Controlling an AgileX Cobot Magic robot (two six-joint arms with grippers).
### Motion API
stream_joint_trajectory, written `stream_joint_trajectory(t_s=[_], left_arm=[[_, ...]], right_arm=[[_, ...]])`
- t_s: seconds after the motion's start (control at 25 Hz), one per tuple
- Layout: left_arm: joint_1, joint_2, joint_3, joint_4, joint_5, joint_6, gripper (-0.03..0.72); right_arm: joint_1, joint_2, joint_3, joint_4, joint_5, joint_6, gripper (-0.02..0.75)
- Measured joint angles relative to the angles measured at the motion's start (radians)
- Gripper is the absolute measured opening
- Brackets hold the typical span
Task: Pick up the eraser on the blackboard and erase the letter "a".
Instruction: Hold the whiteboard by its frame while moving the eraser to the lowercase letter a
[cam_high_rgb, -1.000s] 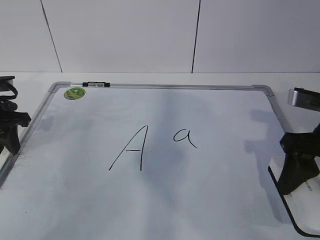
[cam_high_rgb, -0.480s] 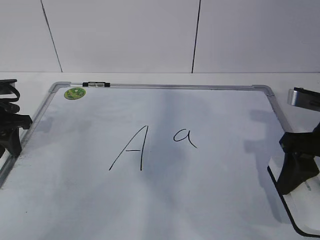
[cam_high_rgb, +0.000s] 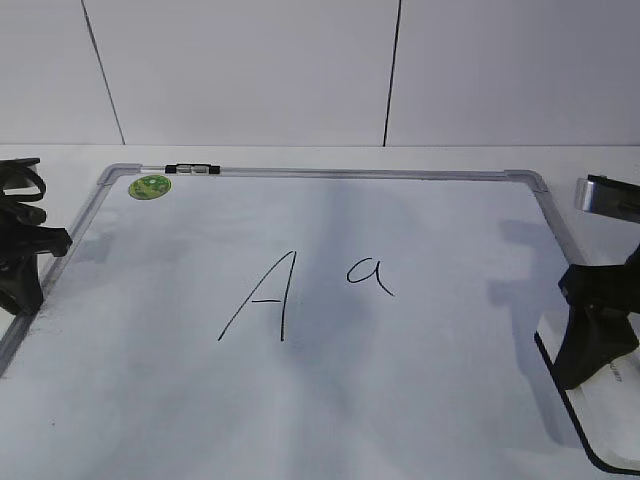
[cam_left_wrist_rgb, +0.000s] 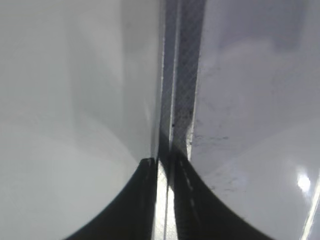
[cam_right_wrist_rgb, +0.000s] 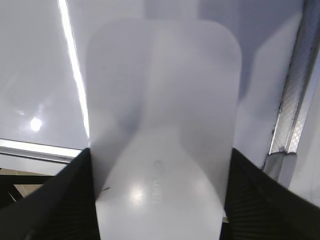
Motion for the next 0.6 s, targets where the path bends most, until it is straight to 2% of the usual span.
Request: stream_joint_trajectory(t_s=[0.2,0.6], left_arm=[[0.000,0.006,-0.008,-0.001,0.010,0.000,0.051],[0.000,0.006,-0.008,-0.001,0.011,0.000,0.046]], right_arm=[[0.000,0.000,0.000,0.000,0.000,-0.002,0.558],[0.000,0.034,-0.053,0.000,-0.002,-0.025,0.558]])
